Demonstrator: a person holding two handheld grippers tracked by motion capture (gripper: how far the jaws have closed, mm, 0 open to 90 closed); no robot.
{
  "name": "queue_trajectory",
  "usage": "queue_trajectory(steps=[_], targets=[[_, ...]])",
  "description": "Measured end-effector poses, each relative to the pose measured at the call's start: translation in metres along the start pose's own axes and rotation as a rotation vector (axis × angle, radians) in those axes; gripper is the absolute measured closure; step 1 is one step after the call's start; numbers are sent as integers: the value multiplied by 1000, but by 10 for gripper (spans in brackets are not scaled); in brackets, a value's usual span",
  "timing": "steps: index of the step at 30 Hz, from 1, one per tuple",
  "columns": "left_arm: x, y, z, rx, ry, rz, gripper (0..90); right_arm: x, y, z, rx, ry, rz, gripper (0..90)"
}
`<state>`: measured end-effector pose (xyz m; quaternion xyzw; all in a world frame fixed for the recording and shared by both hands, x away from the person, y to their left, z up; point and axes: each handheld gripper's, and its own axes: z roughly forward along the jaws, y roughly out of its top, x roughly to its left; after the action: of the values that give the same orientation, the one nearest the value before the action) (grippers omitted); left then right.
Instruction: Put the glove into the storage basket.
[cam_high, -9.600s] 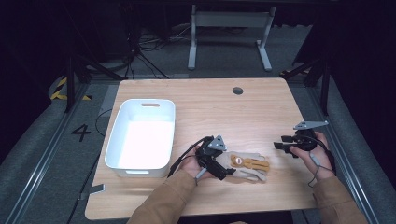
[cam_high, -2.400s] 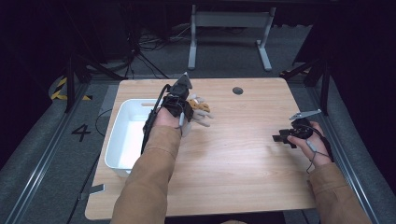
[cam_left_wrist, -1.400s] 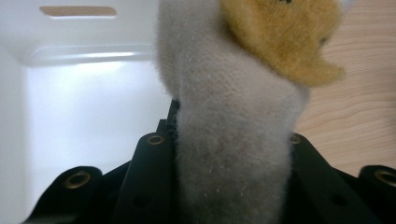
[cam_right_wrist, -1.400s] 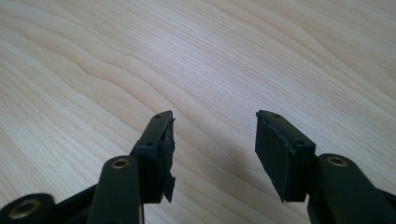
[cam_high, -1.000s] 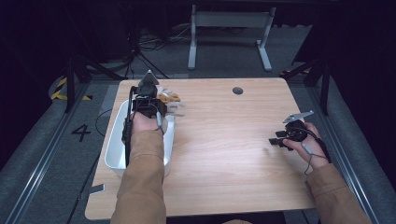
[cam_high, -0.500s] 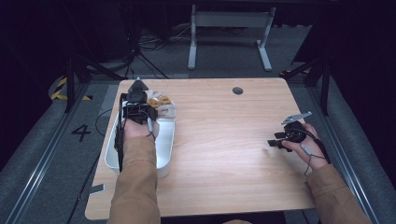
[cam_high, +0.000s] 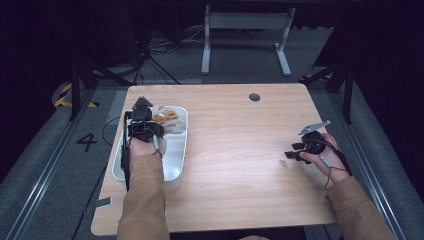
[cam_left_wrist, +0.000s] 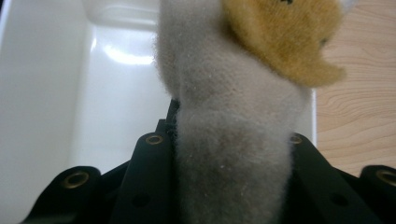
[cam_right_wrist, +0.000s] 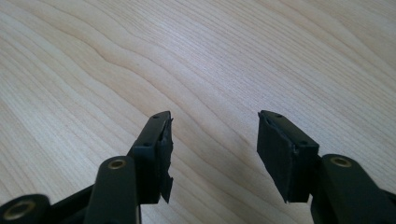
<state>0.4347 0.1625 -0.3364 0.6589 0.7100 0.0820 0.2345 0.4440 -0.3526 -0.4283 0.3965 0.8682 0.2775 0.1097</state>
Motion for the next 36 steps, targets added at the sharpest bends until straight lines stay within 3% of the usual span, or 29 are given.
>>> queue_trajectory(steps=[8,28,36], targets=[[13,-6,12,9,11,-21,699,0,-1,2,9,-3,2,457],[27,-16,46,51,36,-56,695,3,0,7,27,-8,-14,454],[34,-20,56,110,47,-66,688,3,-1,8,34,-8,-6,452]])
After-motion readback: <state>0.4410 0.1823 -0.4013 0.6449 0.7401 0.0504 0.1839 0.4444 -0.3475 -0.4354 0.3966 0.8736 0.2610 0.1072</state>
